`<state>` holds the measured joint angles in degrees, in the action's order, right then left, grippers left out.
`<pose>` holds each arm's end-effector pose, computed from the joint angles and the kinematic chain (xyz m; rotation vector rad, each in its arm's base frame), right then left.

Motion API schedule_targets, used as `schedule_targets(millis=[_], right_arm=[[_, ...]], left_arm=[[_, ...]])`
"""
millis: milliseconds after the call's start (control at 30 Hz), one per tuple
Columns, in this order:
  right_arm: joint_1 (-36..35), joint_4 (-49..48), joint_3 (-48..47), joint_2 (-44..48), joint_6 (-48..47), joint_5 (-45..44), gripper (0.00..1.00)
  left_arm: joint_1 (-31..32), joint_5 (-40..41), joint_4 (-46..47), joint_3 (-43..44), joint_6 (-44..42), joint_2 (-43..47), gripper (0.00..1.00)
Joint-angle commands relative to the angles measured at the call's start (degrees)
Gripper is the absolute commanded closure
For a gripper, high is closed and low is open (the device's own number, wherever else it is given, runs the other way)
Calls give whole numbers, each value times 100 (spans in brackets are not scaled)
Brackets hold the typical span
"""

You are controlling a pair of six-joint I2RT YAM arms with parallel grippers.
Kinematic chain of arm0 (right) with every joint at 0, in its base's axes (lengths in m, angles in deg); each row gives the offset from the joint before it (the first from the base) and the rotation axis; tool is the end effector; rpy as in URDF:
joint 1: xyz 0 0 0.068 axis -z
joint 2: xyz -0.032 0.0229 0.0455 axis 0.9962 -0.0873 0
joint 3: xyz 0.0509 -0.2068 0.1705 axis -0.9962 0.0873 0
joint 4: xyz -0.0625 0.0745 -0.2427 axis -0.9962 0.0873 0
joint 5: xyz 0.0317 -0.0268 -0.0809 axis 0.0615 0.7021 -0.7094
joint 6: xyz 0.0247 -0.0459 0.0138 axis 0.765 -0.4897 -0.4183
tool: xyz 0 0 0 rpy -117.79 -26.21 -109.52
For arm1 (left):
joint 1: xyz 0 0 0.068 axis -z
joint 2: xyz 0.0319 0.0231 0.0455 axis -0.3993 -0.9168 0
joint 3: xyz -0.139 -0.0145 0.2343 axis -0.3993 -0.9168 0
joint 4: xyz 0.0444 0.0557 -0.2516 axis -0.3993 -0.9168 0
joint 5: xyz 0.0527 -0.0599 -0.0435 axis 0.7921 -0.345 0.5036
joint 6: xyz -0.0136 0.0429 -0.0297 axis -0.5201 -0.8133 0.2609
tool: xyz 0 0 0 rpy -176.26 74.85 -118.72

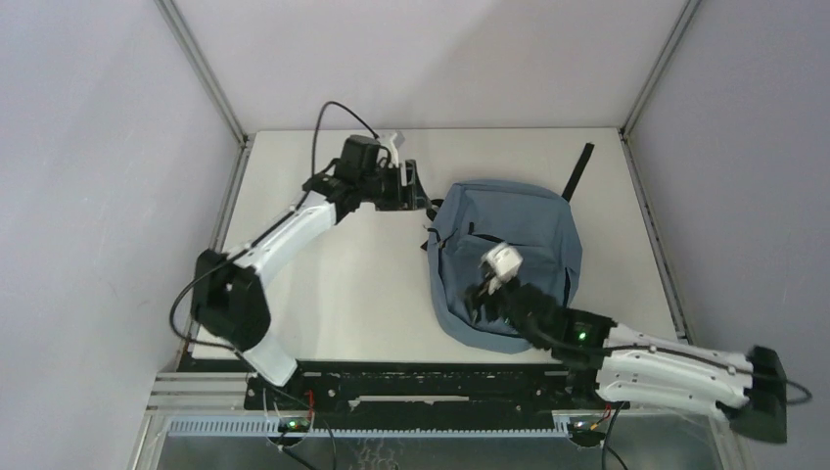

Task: Pack the student bag
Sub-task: Zip the student bag at the center of the board.

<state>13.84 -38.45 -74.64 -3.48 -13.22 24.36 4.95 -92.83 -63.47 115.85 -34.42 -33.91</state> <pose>0.0733 0.1608 0.2373 -0.7325 1.8383 0.4028 0.3299 -0.1931 0.2880 0.2644 2.3859 -0.8729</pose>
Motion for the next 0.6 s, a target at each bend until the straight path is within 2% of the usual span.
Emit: schedule_targets(millis=[0,33,100,200,333,433,567], right_arm=[[1442,-199,-454,630,167,737,22],[1797,-222,-467,690,341,813,18],[2600,-202,-538,643,792,904,18],[3868,665,-1005,134,1870,1140,20],[5367,1318,-1325,-478,2685,2234,23],[5765,1357,-1328,-692,2761,2344,26],[5963,1175,-1332,-884,2601,2361,35]], left_arm=[[44,874,182,-143,72,1200,26],[76,976,231,-266,159,1354,25],[223,1180,370,-581,256,1650,21],[578,1184,424,-1081,208,1916,19],[1058,1109,433,-1622,497,1971,18],[1394,1025,583,-1937,674,1906,18],[1777,588,759,-2098,846,1534,18]])
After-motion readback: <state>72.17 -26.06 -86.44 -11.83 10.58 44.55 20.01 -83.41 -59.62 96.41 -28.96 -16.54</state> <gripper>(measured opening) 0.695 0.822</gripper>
